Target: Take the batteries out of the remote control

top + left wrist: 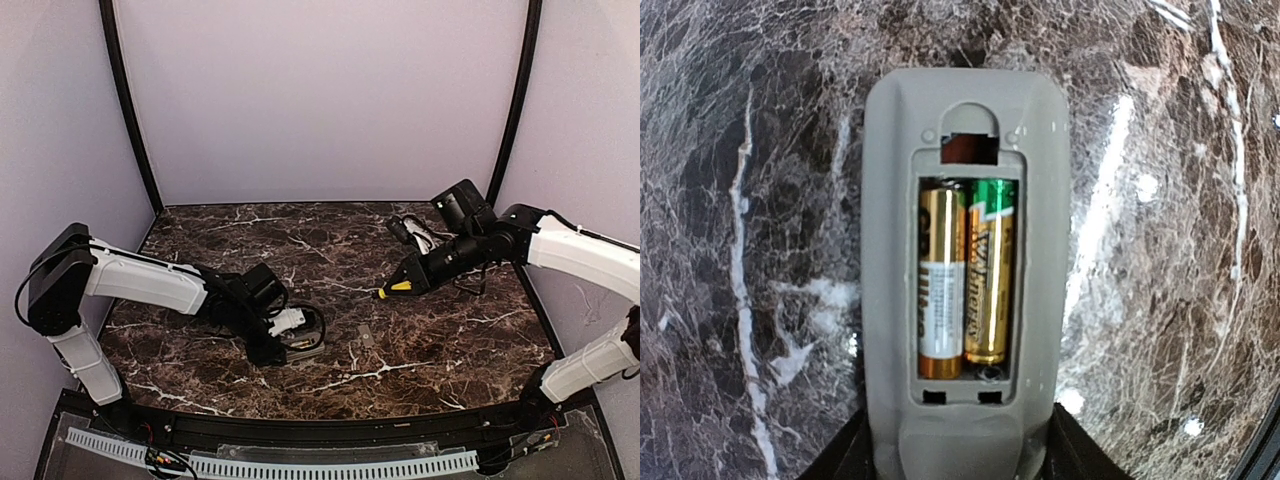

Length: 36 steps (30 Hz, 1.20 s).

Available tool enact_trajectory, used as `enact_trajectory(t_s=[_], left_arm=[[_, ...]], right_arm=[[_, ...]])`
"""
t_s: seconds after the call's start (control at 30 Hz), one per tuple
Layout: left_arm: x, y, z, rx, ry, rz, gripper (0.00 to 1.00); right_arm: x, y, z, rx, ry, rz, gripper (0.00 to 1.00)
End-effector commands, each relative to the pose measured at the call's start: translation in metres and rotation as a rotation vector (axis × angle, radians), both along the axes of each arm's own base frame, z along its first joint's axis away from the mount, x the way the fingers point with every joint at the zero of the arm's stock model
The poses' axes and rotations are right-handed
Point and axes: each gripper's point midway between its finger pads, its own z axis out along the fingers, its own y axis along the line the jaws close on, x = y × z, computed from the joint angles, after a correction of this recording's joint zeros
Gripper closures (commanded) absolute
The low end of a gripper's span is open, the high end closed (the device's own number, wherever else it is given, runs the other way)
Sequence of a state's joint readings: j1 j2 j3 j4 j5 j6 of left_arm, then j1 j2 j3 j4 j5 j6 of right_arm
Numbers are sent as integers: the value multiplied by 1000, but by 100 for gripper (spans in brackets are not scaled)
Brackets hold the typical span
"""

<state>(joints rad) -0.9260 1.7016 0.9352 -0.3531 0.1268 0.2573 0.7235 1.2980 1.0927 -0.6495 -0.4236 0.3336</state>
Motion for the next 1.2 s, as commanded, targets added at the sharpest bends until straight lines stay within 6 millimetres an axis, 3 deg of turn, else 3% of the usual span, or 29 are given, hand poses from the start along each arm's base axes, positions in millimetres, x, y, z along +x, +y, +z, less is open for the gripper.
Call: enact_trajectory(t_s=[0.0,0.3,0.57,0.77,1.17], left_arm=[[-2,1,21,7,-40,-18,64],[8,-8,68,9,-254,-50,73],[12,-23,93,-29,-414,-97,83],[13,-32,102,-43,-466,-121,86],[5,-42,87,-48,-412,-107,88]], right_arm=[[3,4,-3,6,3,23,100],[-3,21,6,83,28,107,100],[-15,32,15,159,82,175,100],[-24,44,20,194,98,216,100],[-24,55,-22,65,184,170,100]])
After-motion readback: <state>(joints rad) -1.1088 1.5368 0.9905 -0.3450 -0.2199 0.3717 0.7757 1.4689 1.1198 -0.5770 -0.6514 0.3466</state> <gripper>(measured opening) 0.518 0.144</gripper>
